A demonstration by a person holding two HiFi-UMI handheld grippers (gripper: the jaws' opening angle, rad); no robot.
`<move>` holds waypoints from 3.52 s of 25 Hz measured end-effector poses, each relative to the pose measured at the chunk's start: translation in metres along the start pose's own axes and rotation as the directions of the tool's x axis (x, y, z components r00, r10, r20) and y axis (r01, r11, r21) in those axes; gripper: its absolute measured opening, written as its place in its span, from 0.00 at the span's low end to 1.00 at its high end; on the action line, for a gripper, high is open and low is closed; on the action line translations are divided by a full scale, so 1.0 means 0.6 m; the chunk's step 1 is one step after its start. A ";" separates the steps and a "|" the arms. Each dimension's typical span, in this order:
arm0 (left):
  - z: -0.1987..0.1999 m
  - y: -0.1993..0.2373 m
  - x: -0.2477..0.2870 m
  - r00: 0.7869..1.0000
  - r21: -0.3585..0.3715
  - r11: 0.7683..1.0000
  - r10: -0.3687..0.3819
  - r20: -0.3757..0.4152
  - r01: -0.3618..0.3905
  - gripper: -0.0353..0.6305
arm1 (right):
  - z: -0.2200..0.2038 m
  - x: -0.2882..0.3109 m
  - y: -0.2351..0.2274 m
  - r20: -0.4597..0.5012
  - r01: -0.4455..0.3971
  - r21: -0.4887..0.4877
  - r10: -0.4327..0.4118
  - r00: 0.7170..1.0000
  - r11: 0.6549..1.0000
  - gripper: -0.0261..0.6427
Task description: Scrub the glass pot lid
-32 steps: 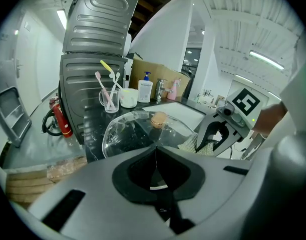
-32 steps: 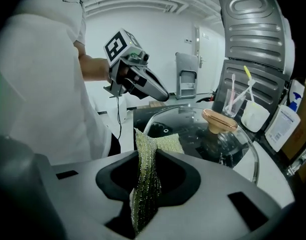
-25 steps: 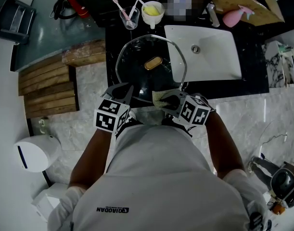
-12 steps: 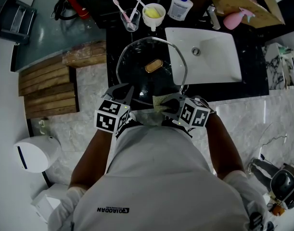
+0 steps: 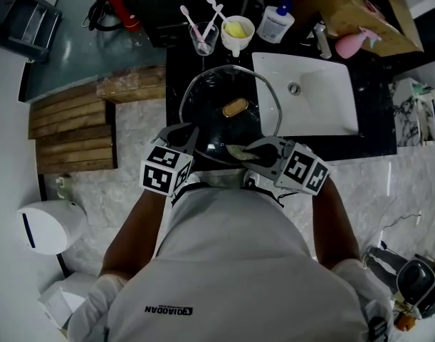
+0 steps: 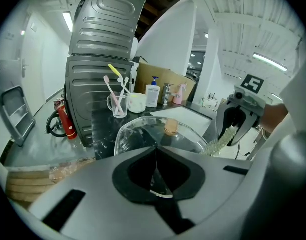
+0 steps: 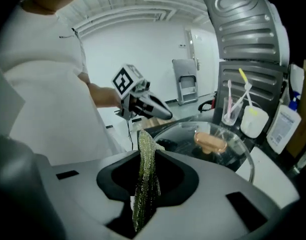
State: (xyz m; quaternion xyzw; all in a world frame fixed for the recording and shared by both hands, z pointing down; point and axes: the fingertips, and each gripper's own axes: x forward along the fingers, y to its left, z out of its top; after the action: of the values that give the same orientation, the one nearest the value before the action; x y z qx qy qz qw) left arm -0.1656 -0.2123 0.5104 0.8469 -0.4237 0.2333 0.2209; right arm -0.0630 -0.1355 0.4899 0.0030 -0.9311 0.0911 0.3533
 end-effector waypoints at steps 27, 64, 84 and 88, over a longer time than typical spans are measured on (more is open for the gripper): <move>-0.020 0.156 -0.091 0.995 -0.096 0.993 0.080 0.067 -0.073 0.08 | 0.101 0.141 -0.389 -0.321 0.508 0.061 -0.465 0.825 0.859 0.17; -0.086 0.177 -0.188 0.995 -0.077 0.996 0.048 0.088 -0.041 0.08 | 0.137 0.275 -0.241 -0.410 0.403 -0.152 -0.429 0.805 0.902 0.18; -0.103 0.108 -0.190 0.996 -0.052 0.997 0.055 0.073 -0.051 0.08 | 0.115 0.284 -0.142 -0.310 0.329 -0.373 -0.451 0.837 0.867 0.18; -0.101 0.089 -0.184 0.993 -0.076 0.994 0.086 0.081 -0.080 0.08 | 0.105 0.281 -0.119 -0.294 0.277 -0.425 -0.421 0.858 0.862 0.18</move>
State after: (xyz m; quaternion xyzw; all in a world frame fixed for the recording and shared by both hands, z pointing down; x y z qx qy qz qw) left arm -0.2810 -0.1388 0.5035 0.8291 -0.4755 0.1910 0.2236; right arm -0.2262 -0.2066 0.5667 0.0911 -0.8289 -0.1530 0.5303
